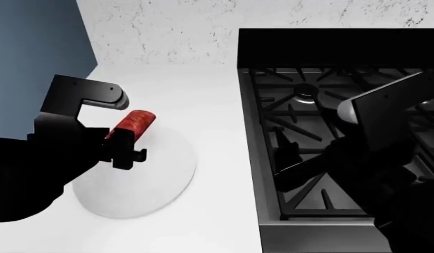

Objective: Frozen meat rests on a plate on the counter. Retrieve the meat and place it in a pot on a burner. Then turn the burner on.

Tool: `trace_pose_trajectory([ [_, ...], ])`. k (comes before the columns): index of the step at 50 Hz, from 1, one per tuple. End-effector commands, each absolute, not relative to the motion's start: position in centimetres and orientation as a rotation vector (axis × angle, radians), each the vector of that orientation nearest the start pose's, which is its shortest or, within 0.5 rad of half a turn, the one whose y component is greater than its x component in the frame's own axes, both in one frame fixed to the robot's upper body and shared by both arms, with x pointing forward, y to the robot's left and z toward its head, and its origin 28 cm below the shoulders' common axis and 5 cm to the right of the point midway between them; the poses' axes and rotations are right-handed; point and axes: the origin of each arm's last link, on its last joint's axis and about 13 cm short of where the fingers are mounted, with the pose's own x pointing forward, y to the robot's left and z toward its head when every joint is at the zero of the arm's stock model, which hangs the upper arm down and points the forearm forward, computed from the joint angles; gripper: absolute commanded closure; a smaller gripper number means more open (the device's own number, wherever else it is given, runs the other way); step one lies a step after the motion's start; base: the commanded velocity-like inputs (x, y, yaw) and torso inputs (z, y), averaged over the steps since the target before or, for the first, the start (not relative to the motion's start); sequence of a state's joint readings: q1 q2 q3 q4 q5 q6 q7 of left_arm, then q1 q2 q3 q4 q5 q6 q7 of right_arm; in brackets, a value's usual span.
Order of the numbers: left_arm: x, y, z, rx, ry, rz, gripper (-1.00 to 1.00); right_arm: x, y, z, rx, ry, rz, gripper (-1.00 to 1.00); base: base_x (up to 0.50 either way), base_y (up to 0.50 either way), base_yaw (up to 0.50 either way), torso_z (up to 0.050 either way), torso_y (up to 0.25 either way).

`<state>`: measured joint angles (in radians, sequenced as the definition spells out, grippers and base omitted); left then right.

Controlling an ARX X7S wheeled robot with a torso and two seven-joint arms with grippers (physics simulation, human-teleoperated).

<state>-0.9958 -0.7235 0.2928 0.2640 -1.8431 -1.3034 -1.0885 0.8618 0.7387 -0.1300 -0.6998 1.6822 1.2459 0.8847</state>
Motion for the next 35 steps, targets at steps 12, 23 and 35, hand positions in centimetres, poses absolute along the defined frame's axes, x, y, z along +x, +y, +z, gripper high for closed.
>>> trace_pose_trajectory([
  [12,22.3,25.2,28.2,0.119,0.287,-0.153,1.0,18.5,-12.9,26.2,-0.224,0.071,0.303,-1.0,0.0,0.0,0.0,0.0,0.001],
  [23,21.8,24.7,28.4,0.175,0.147,-0.14,1.0,18.4,-13.0,26.2,-0.214,0.052,0.299,-1.0,0.0,0.0,0.0,0.0,0.0],
  [35,21.4,24.5,28.5,0.152,0.017,-0.131,1.0,18.5,-13.0,26.4,-0.231,0.004,0.281,-1.0,0.0,0.0,0.0,0.0,0.001],
])
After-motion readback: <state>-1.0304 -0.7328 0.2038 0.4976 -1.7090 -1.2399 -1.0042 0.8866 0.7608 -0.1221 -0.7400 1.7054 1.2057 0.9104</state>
